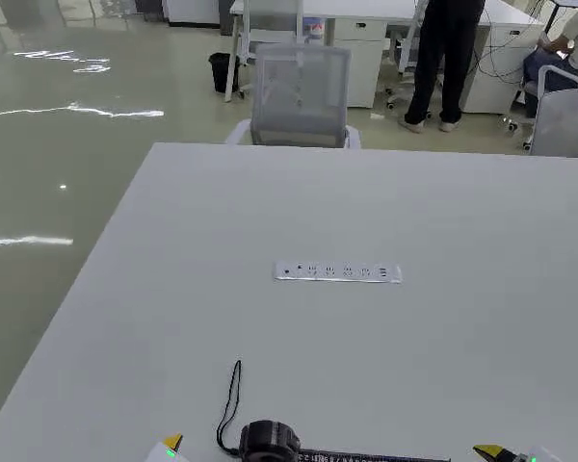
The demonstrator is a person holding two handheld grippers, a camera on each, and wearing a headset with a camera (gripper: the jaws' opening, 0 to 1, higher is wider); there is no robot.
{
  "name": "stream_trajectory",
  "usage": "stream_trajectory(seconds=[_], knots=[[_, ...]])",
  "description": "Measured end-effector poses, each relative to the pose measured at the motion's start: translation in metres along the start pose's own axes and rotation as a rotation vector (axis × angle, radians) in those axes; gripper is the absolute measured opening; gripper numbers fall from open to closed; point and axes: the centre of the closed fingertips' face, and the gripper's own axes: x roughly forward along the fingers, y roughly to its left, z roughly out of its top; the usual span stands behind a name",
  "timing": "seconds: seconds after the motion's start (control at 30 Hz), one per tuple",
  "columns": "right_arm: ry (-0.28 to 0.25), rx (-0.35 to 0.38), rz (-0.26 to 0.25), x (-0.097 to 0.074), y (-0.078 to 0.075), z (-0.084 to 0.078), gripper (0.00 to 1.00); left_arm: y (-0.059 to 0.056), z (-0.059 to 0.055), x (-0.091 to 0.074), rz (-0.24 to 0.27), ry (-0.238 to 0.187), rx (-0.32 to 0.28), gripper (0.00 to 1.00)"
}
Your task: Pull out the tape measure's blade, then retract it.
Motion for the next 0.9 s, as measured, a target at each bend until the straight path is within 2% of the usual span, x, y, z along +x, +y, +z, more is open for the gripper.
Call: stream_trajectory(seconds=[0.13,0.2,0.27,0.43,0.7,0.9], knots=[[0.007,-0.008,0.011,0.004,-0.004,0.003,0.67,-0.004,0.004,0.007,0.013,-0.008,-0.009,0.99],[0.014,-0.016,0.022,0.006,-0.006,0.005,0.64,-0.006,0.006,0.011,0.014,-0.012,-0.025,0.99],[0.021,-0.028,0.032,0.009,-0.008,0.005,0.62,-0.006,0.007,0.015,0.021,-0.009,-0.067,0.99],[0.045,-0.060,0.042,0.015,-0.010,0.005,0.57,-0.005,0.013,0.025,0.043,-0.015,-0.089,0.99],[0.066,-0.078,0.071,0.022,-0.009,0.004,0.52,-0.014,0.013,0.036,0.050,-0.014,-0.068,0.99],[0.085,-0.074,0.081,0.024,-0.012,-0.001,0.46,-0.015,0.016,0.045,0.089,-0.027,-0.042,0.95]])
